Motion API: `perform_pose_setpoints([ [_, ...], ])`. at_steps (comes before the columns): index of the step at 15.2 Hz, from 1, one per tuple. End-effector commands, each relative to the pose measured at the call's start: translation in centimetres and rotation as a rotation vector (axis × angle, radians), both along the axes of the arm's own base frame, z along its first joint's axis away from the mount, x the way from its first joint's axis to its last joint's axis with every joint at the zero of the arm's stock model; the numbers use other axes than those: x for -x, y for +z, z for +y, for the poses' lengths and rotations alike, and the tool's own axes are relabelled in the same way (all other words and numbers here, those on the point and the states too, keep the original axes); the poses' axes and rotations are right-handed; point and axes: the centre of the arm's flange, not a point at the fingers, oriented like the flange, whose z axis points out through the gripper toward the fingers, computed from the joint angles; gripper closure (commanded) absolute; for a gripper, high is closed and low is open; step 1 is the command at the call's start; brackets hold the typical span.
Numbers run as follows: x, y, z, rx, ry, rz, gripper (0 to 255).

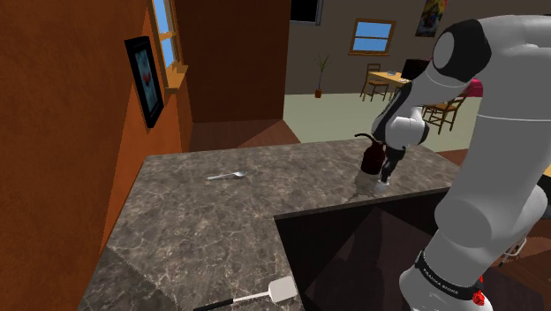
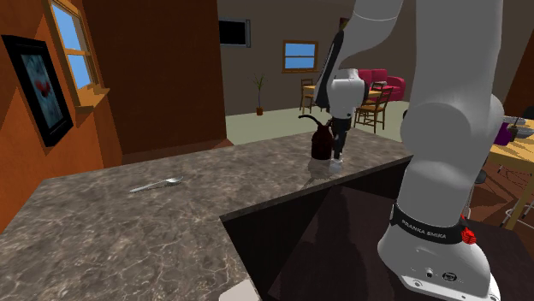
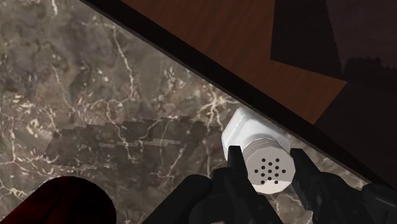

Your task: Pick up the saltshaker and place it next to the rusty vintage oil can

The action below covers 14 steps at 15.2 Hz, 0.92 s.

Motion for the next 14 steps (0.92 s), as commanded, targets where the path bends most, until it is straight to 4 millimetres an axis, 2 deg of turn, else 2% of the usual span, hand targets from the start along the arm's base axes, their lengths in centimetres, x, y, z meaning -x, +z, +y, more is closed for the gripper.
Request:
perform_pose_setpoints([
  [1, -0.04, -1.11, 0.03, 0.000, 0.000, 0.000, 255],
  [9, -0.03, -1.11, 0.04, 0.000, 0.000, 0.000, 255],
  [10, -0.03, -1.11, 0.04, 0.000, 0.000, 0.000, 0],
  [14, -0.03, -1.11, 0.04, 0.000, 0.000, 0.000, 0],
])
